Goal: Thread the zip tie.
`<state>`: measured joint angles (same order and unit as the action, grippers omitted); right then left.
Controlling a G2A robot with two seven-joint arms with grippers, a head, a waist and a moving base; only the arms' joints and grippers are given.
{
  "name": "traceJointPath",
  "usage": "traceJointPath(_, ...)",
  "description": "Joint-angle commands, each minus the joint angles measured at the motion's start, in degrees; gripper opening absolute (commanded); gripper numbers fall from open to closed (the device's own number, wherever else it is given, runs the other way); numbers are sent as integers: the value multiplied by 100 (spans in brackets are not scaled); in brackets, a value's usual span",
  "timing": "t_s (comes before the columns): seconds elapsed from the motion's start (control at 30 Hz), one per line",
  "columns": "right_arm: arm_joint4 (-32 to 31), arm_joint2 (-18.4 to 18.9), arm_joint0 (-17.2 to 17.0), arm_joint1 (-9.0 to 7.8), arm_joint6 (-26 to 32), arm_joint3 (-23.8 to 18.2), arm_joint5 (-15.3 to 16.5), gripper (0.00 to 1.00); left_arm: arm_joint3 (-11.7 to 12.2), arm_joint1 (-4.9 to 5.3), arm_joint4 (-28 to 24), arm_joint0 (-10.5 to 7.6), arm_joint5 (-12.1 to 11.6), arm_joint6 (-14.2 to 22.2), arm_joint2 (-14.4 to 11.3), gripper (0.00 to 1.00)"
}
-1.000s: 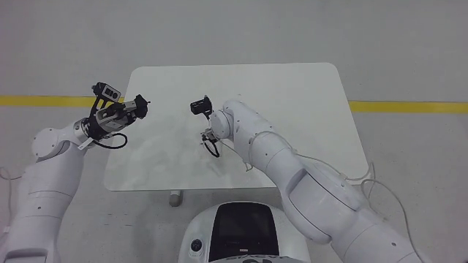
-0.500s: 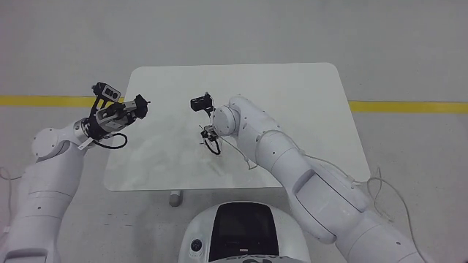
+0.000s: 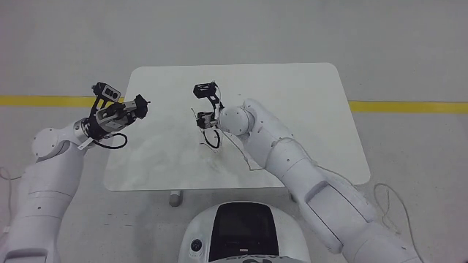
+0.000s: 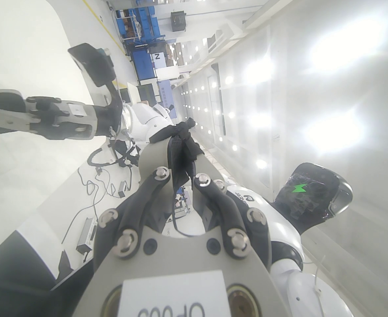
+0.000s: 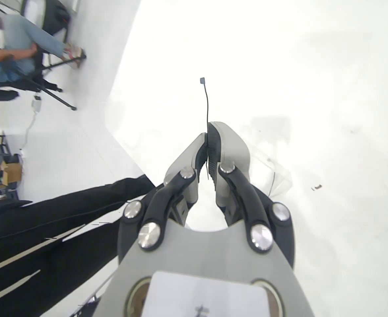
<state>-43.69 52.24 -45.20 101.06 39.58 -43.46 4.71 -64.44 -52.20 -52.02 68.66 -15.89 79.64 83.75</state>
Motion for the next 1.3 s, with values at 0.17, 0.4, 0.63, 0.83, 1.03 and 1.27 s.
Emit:
traceJointPath(0.17,-620,546,-1527,-440,319,-2583,-142,0,0,0,0,0,0,0,0,0)
traceJointPath(0.4,-620,546,-1527,-440,319,-2583,-142,0,0,0,0,0,0,0,0,0)
traceJointPath(0.63,-470,916,-2147,-562,-500,-3588,-53,0,0,0,0,0,0,0,0,0)
traceJointPath(0.83,-385,994,-2934,-653,-1475,-4436,313,0,0,0,0,0,0,0,0,0)
traceJointPath(1.03,-644,790,-3149,-666,-2280,-4480,551,0,0,0,0,0,0,0,0,0)
traceJointPath(1.27,-644,790,-3149,-666,-2280,-4480,551,0,0,0,0,0,0,0,0,0)
